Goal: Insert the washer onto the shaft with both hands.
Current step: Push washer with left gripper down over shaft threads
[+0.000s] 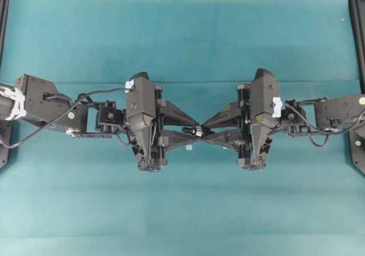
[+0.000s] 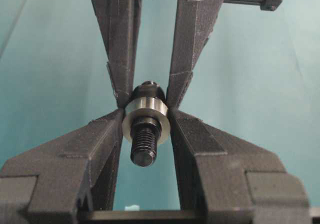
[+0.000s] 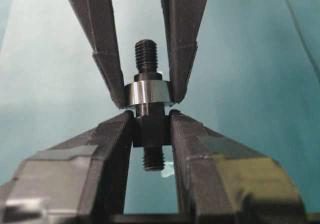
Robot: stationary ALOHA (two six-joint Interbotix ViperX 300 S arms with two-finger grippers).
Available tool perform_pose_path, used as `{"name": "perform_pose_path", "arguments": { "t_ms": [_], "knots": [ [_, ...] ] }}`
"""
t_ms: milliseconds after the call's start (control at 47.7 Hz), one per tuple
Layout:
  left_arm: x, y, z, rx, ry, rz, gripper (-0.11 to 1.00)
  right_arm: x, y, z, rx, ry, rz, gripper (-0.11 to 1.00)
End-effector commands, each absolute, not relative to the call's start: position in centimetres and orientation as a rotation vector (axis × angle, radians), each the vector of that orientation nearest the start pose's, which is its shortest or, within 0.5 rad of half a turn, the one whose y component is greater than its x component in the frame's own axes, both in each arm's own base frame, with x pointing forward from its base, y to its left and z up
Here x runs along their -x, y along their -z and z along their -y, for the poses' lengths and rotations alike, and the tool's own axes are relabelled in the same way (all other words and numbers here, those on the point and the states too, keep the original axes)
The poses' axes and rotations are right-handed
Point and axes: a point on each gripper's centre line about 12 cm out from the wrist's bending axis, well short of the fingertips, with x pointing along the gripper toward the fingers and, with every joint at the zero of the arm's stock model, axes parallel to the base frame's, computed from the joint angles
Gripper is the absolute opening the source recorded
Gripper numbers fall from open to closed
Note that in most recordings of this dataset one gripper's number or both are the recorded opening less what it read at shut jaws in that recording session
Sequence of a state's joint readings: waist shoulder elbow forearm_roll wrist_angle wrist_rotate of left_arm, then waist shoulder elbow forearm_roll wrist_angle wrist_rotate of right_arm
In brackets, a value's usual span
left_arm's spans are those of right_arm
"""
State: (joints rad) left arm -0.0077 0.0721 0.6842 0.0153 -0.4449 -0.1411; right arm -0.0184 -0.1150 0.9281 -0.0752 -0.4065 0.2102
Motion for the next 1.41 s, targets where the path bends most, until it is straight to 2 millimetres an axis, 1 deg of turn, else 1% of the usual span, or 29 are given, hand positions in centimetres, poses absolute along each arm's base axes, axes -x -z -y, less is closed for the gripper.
{"name": "perform_pose_path", "arguments": {
  "t_ms": [0,462,1301,1343,1385],
  "knots": [
    [-41.56,-18.78,0.66,0.129,0.002,-0.288,0.35,-34.36,-17.64,0.45,-0.166,0.023,-0.366,0.00],
    [-41.93,-18.92,0.67,0.141,0.002,-0.282,0.35,-34.39,-17.67,0.45,-0.166,0.023,-0.366,0.00],
    [-41.84,-18.63,0.60,0.145,-0.004,-0.308,0.36,-34.39,-17.60,0.45,-0.166,0.023,-0.369,0.00],
    [-41.84,-18.71,0.66,0.145,-0.002,-0.305,0.37,-34.38,-17.65,0.45,-0.164,0.023,-0.367,0.00],
    [-41.83,-18.69,0.66,0.145,-0.002,-0.306,0.41,-34.34,-17.58,0.45,-0.164,0.023,-0.370,0.00]
  ]
}}
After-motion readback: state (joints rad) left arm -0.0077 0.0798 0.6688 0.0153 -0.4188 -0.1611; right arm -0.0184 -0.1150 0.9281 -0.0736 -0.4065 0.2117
